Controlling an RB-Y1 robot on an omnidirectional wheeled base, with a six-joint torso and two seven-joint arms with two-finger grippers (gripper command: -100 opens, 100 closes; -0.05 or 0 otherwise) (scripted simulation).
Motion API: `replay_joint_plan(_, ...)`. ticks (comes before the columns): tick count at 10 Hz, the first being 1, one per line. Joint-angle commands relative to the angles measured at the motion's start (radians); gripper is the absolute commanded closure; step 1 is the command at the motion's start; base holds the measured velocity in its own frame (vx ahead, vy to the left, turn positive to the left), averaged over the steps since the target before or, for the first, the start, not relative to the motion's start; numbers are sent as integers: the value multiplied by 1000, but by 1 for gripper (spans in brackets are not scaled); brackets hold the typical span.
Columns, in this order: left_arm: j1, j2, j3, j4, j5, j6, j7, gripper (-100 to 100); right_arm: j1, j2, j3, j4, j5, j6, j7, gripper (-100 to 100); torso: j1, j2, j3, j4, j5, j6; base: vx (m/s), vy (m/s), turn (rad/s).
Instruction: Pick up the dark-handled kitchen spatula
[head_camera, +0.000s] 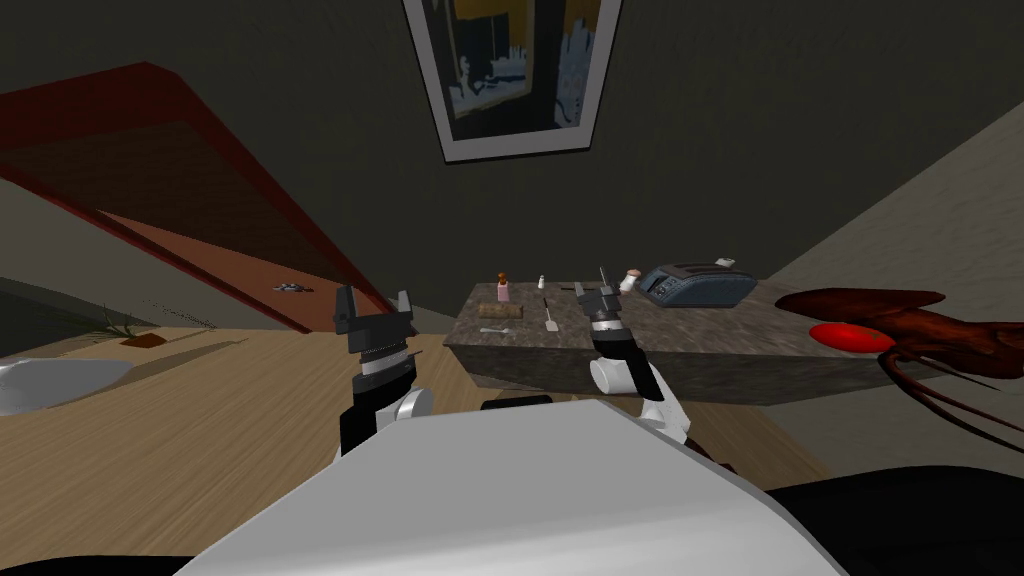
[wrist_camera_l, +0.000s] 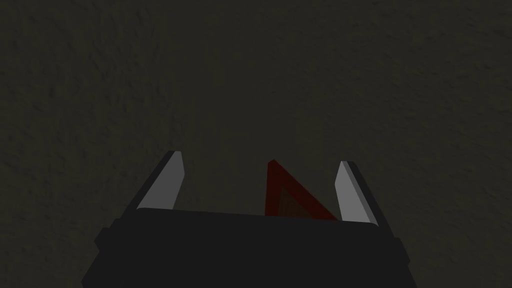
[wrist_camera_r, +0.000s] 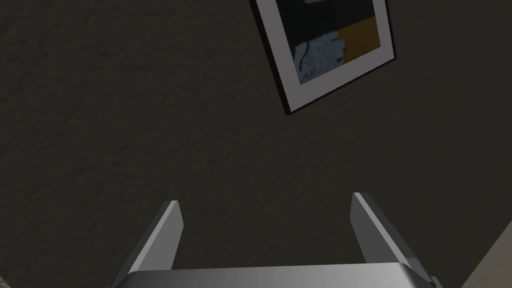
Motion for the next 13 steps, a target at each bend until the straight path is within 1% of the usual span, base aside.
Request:
replay_joint_plan(1, 0, 0, 0, 0, 0, 0, 0, 0, -37, -14, 0, 31, -6, 50, -50, -100, 0, 0, 0, 0, 0, 0, -9, 8, 44)
replay_joint_plan(2, 0, 0, 0, 0, 0, 0, 0, 0, -37, -14, 0, 31, -6, 63, -53, -100, 0, 0, 0, 0, 0, 0, -7, 5, 20)
replay_joint_plan(3, 0, 0, 0, 0, 0, 0, 0, 0, -65, -24, 1, 57, -12, 100, -94, -100, 0, 0, 0, 0, 0, 0, -10, 9, 34)
replay_joint_plan(4, 0, 0, 0, 0, 0, 0, 0, 0, -65, -24, 1, 57, -12, 115, -101, -100, 0, 0, 0, 0, 0, 0, -9, 8, 27)
replay_joint_plan(5, 0, 0, 0, 0, 0, 0, 0, 0, -95, -34, 3, 85, -18, 152, -140, -100, 0, 0, 0, 0, 0, 0, -11, 10, 37)
replay_joint_plan(6, 0, 0, 0, 0, 0, 0, 0, 0, -95, -34, 3, 85, -18, 171, -150, -100, 0, 0, 0, 0, 0, 0, -9, 8, 23)
replay_joint_plan(7, 0, 0, 0, 0, 0, 0, 0, 0, -126, -43, 4, 115, -24, 206, -187, -100, 0, 0, 0, 0, 0, 0, -8, 12, 43)
replay_joint_plan(8, 0, 0, 0, 0, 0, 0, 0, 0, -126, -43, 4, 115, -24, 229, -201, -100, 0, 0, 0, 0, 0, 0, -7, 8, 23)
replay_joint_plan(9, 0, 0, 0, 0, 0, 0, 0, 0, -157, -51, 4, 147, -31, 263, -233, -100, 0, 0, 0, 0, 0, 0, -9, 10, 47)
replay_joint_plan(10, 0, 0, 0, 0, 0, 0, 0, 0, -157, -51, 4, 147, -31, 289, -253, -100, 0, 0, 0, 0, 0, 0, -7, 8, 22)
replay_joint_plan(11, 0, 0, 0, 0, 0, 0, 0, 0, -190, -60, 4, 181, -39, 327, -283, -100, 0, 0, 0, 0, 0, 0, -10, 13, 38)
replay_joint_plan(12, 0, 0, 0, 0, 0, 0, 0, 0, -190, -60, 4, 181, -39, 351, -306, -100, 0, 0, 0, 0, 0, 0, -8, 12, 26)
replay_joint_plan(13, 0, 0, 0, 0, 0, 0, 0, 0, -223, -69, 3, 218, -47, 382, -337, -100, 0, 0, 0, 0, 0, 0, -7, 20, 46)
